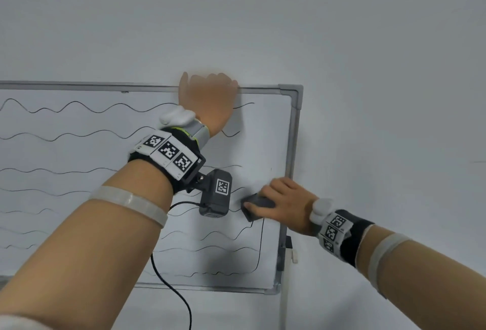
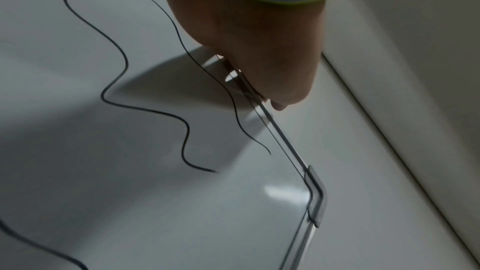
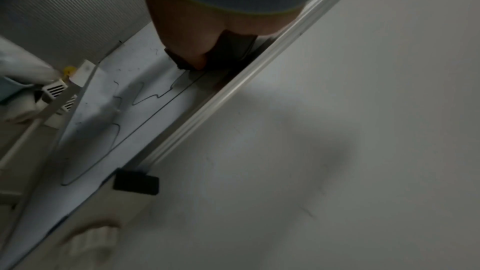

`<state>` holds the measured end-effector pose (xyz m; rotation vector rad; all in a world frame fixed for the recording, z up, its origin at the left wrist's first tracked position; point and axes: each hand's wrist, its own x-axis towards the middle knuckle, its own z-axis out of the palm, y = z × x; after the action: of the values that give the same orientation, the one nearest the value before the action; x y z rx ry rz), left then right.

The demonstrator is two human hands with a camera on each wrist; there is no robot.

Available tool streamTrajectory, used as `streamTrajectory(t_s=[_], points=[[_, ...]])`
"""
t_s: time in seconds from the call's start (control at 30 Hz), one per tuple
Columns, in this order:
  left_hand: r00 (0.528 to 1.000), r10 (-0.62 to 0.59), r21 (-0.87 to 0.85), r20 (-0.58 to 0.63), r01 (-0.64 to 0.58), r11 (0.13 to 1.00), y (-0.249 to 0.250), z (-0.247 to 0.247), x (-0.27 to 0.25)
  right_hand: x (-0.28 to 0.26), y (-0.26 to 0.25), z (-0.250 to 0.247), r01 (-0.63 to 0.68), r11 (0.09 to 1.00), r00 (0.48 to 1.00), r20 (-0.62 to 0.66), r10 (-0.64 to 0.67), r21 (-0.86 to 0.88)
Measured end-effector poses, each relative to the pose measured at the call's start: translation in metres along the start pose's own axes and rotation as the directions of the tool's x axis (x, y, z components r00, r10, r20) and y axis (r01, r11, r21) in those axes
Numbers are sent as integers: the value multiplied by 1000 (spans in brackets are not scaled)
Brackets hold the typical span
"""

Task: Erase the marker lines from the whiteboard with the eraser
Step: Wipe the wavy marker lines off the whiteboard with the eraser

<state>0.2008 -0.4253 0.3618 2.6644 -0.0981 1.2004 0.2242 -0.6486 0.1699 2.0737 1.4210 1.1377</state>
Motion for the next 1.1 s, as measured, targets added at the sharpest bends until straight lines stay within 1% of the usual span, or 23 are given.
streamTrajectory(t_s=[0.07,0.13,0.2,0.23,0.27,0.3,0.37,0.4,0.47,0.5,0.53,0.6,0.63,0.67,0.7,0.73,0.8,0.83,0.87,0.93,1.0,1.03,1.1], points=[[1000,5,9,21,-5,1000,1,1,-1,-4,1,1,6,1000,1000,-27,-6,2],[1000,10,25,13,-11,1000,2,5,-2,1,9,-2,-143,990,981,-131,144,15],[1000,13,40,-14,-13,999,2,8,-3,5,13,-1,-350,933,900,-247,360,85],[999,13,44,-31,-11,999,2,9,-4,4,8,3,-402,909,867,-275,416,105],[999,13,42,-49,-11,999,3,10,-4,2,-2,8,-398,911,870,-270,411,104],[998,7,39,-59,-5,999,3,11,-4,-3,-16,17,-339,935,909,-222,354,103],[997,-2,30,-74,4,1000,2,11,-3,-14,-41,29,-145,983,986,-70,153,110],[997,-6,29,-73,8,1000,2,11,-3,-18,-46,32,-88,989,996,-17,90,116],[997,-12,38,-79,15,999,1,11,-1,-14,-40,30,-88,991,996,-14,90,101],[997,-14,45,-76,18,999,1,12,1,-6,-32,26,-151,984,986,-59,157,96],[997,-12,53,-74,16,998,1,12,3,3,-22,19,-244,963,957,-136,258,110],[997,14,78,-70,-8,997,1,11,6,20,-5,4,-433,883,831,-298,469,184],[998,26,92,-62,-20,996,1,11,9,25,-1,1,-480,851,779,-343,525,212],[998,32,111,-48,-26,993,0,11,11,27,-2,0,-487,844,761,-365,536,224],[999,31,129,-34,-27,991,0,11,12,25,-7,3,-458,861,783,-359,508,220],[999,31,142,-27,-26,990,0,11,13,19,-15,9,-402,893,834,-321,449,205],[999,28,142,-14,-26,990,2,11,15,0,-35,23,-249,958,951,-153,270,146],[1000,24,136,-7,-23,990,3,11,17,-9,-43,28,-183,975,980,-52,191,127],[1000,16,129,1,-16,992,5,12,18,-17,-48,30,-142,983,990,19,141,119],[1000,0,113,13,-1,994,8,13,20,-24,-44,28,-148,984,988,52,143,103],[999,-14,91,30,11,996,10,14,23,-18,-25,18,-263,960,963,-34,268,97],[999,-15,84,36,12,996,12,14,24,-12,-11,9,-346,932,926,-118,358,111],[999,-21,78,49,17,997,18,14,25,-1,16,-11,-483,862,823,-256,506,151]])
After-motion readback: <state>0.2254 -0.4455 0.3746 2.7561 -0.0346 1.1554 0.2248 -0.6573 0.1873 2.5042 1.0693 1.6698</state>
